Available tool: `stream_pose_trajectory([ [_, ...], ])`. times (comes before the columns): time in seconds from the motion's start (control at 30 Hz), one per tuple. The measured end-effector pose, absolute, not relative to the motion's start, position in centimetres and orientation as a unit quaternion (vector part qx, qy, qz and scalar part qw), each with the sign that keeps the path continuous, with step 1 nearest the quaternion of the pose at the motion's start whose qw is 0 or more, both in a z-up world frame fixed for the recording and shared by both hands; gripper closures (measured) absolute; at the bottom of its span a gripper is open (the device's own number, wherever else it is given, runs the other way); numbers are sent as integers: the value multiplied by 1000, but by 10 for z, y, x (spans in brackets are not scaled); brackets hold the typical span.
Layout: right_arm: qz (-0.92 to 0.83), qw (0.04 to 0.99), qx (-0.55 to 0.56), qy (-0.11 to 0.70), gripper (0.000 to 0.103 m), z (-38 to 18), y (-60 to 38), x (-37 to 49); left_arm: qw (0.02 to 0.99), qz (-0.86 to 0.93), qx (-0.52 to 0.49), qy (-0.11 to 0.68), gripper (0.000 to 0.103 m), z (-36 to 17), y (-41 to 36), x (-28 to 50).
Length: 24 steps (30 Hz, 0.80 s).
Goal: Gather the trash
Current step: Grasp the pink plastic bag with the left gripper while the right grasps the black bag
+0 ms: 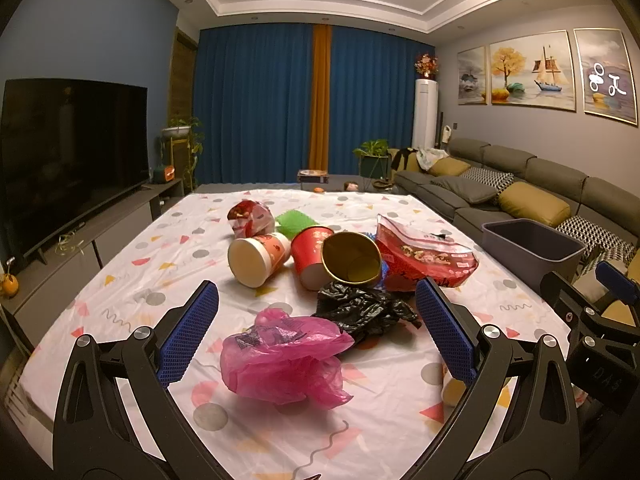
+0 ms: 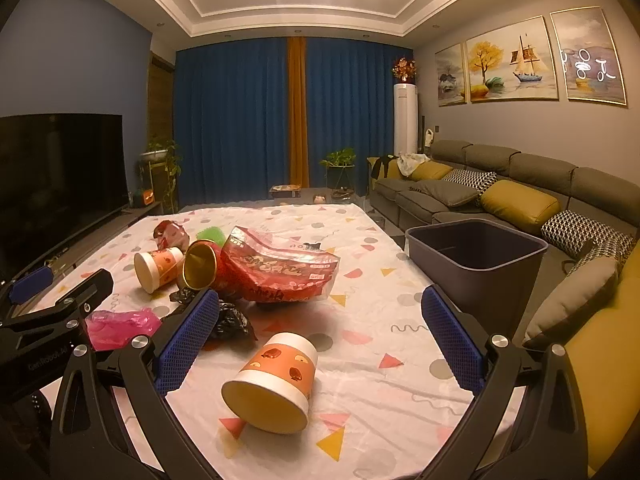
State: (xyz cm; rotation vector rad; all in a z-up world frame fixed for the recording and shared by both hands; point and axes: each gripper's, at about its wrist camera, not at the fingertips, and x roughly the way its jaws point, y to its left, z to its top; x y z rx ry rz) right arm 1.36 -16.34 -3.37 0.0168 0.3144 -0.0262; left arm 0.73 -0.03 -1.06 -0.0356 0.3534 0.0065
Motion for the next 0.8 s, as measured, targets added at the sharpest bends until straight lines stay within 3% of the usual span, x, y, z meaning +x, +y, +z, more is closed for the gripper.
stream_pose_trajectory([
  [0.6, 13, 985, 27, 167, 5, -43, -164, 20, 985, -4, -31, 169, 6, -35, 25, 3],
  [0.8, 28, 983, 24, 178, 5, -49, -156, 25, 982, -6, -24, 189, 12, -55, 38, 10],
])
